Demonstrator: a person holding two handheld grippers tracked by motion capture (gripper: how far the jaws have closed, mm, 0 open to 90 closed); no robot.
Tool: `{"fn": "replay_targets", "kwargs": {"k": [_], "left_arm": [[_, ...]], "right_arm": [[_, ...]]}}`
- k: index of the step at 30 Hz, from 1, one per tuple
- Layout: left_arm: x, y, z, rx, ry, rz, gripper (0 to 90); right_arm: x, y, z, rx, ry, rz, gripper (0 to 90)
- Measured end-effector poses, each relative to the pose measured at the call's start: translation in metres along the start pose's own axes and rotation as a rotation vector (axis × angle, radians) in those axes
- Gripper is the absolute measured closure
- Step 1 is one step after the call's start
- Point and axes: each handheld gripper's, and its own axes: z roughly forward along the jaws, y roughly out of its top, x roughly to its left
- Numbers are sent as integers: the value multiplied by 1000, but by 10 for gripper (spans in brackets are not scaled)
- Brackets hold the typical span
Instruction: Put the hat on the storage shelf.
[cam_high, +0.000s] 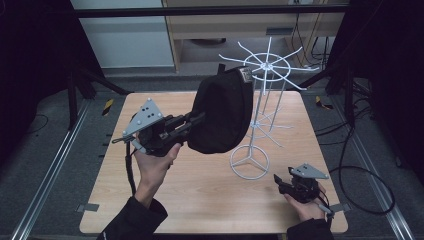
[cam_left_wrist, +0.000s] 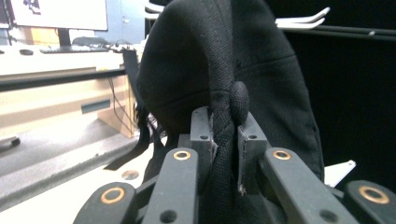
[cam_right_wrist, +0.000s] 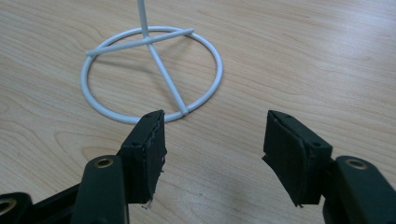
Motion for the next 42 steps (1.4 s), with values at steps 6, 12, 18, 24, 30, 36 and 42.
{"fn": "replay_targets", "kwargs": {"k": [6, 12, 18, 24, 30, 36, 42], "left_arm": [[2, -10, 7, 25, 9, -8, 764], [2, -13, 8, 39, 20, 10, 689], [1, -18, -1, 32, 29, 22, 526], [3, -26, -20, 52, 55, 18, 413], [8, -42, -43, 89, 107, 18, 349], [22, -71, -69, 133, 173, -11, 315], [45, -122, -92, 217, 258, -81, 300]], "right_arm": [[0, 0, 1, -1, -2, -7, 387], [0, 0, 0, 0, -1, -4, 385], [0, 0, 0, 3, 0, 8, 383], [0, 0, 0, 1, -3, 3, 381], [-1, -1, 0, -4, -5, 4, 373], [-1, -1, 0, -3, -9, 15, 348], [-2, -2, 0, -6, -14, 22, 312]]}}
